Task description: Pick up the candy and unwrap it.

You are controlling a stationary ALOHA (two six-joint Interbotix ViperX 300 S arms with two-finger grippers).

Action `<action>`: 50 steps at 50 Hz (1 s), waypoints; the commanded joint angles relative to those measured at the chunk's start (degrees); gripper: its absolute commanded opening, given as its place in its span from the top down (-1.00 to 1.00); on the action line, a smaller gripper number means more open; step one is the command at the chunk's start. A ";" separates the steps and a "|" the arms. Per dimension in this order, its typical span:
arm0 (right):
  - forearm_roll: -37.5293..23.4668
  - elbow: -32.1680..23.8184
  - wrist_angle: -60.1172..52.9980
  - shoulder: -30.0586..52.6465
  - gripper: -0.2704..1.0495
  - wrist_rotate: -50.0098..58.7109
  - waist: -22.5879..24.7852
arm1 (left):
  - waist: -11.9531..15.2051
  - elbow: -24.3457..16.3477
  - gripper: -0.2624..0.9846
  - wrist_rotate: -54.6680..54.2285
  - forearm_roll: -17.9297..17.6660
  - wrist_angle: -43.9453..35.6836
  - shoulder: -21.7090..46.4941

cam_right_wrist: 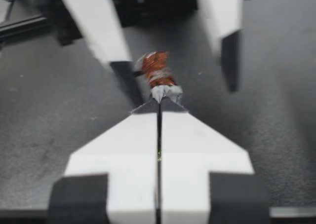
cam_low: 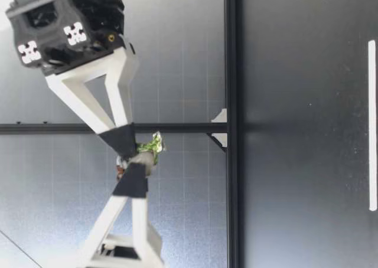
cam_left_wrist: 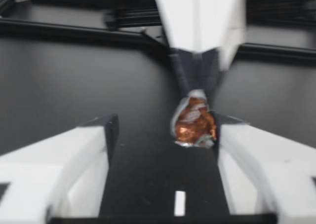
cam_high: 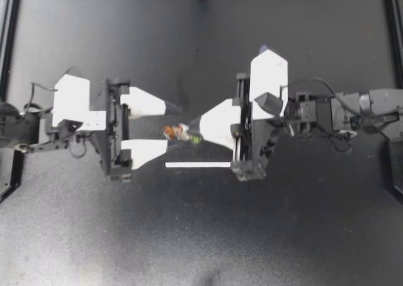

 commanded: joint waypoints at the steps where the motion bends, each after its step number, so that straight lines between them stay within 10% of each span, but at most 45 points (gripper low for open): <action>1: 0.09 -1.05 -0.26 -1.58 0.88 1.05 1.05 | 1.58 -1.49 -0.35 0.44 -0.26 -1.14 0.53; 39: 0.09 2.64 -0.26 -4.57 0.88 2.11 -2.64 | 1.76 0.97 -0.31 0.00 -0.09 -1.14 -1.58; 50: -0.18 3.34 -0.62 -4.75 0.88 1.05 -2.64 | 1.32 1.58 0.18 0.00 0.09 -1.23 -3.34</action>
